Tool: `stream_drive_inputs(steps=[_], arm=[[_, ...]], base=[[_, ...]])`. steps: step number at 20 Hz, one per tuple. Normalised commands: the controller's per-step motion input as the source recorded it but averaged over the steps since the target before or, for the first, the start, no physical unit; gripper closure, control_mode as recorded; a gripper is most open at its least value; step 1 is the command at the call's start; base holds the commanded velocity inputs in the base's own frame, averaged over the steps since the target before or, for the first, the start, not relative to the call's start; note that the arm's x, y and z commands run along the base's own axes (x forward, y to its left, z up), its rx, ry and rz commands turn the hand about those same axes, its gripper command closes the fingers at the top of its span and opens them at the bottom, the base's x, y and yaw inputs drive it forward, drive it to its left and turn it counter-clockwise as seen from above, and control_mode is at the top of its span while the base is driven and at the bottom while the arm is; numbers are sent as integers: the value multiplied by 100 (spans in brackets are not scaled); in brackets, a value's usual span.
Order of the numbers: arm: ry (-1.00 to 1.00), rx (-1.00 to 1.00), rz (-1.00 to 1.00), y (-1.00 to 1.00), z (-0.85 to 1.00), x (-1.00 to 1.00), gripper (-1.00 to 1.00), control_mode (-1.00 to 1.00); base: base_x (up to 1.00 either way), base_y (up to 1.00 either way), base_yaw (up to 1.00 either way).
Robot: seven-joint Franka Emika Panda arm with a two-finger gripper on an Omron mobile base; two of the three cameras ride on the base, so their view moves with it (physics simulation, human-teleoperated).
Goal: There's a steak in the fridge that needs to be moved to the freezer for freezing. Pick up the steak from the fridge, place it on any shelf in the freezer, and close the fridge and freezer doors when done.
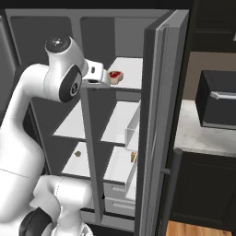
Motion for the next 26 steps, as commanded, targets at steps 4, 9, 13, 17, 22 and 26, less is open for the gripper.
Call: stream_drive_inputs(steps=[4, 9, 13, 17, 22, 26], arm=[[-2, 2, 0, -24, 9, 41, -100, -100], [0, 0, 2, -22, 0, 49, -100, -100], [-1, 2, 9, -12, -9, 41, -100, -100], [-1, 11, 12, 0, -38, 56, -100, -100], [2, 6, 9, 0, -27, 64, -100, -100], [6, 0, 1, 0, 0, 52, -100, -100]], base=[[0, 0, 0], [0, 0, 0], [0, 0, 0], [0, 0, 0], [0, 0, 0], [0, 0, 0]])
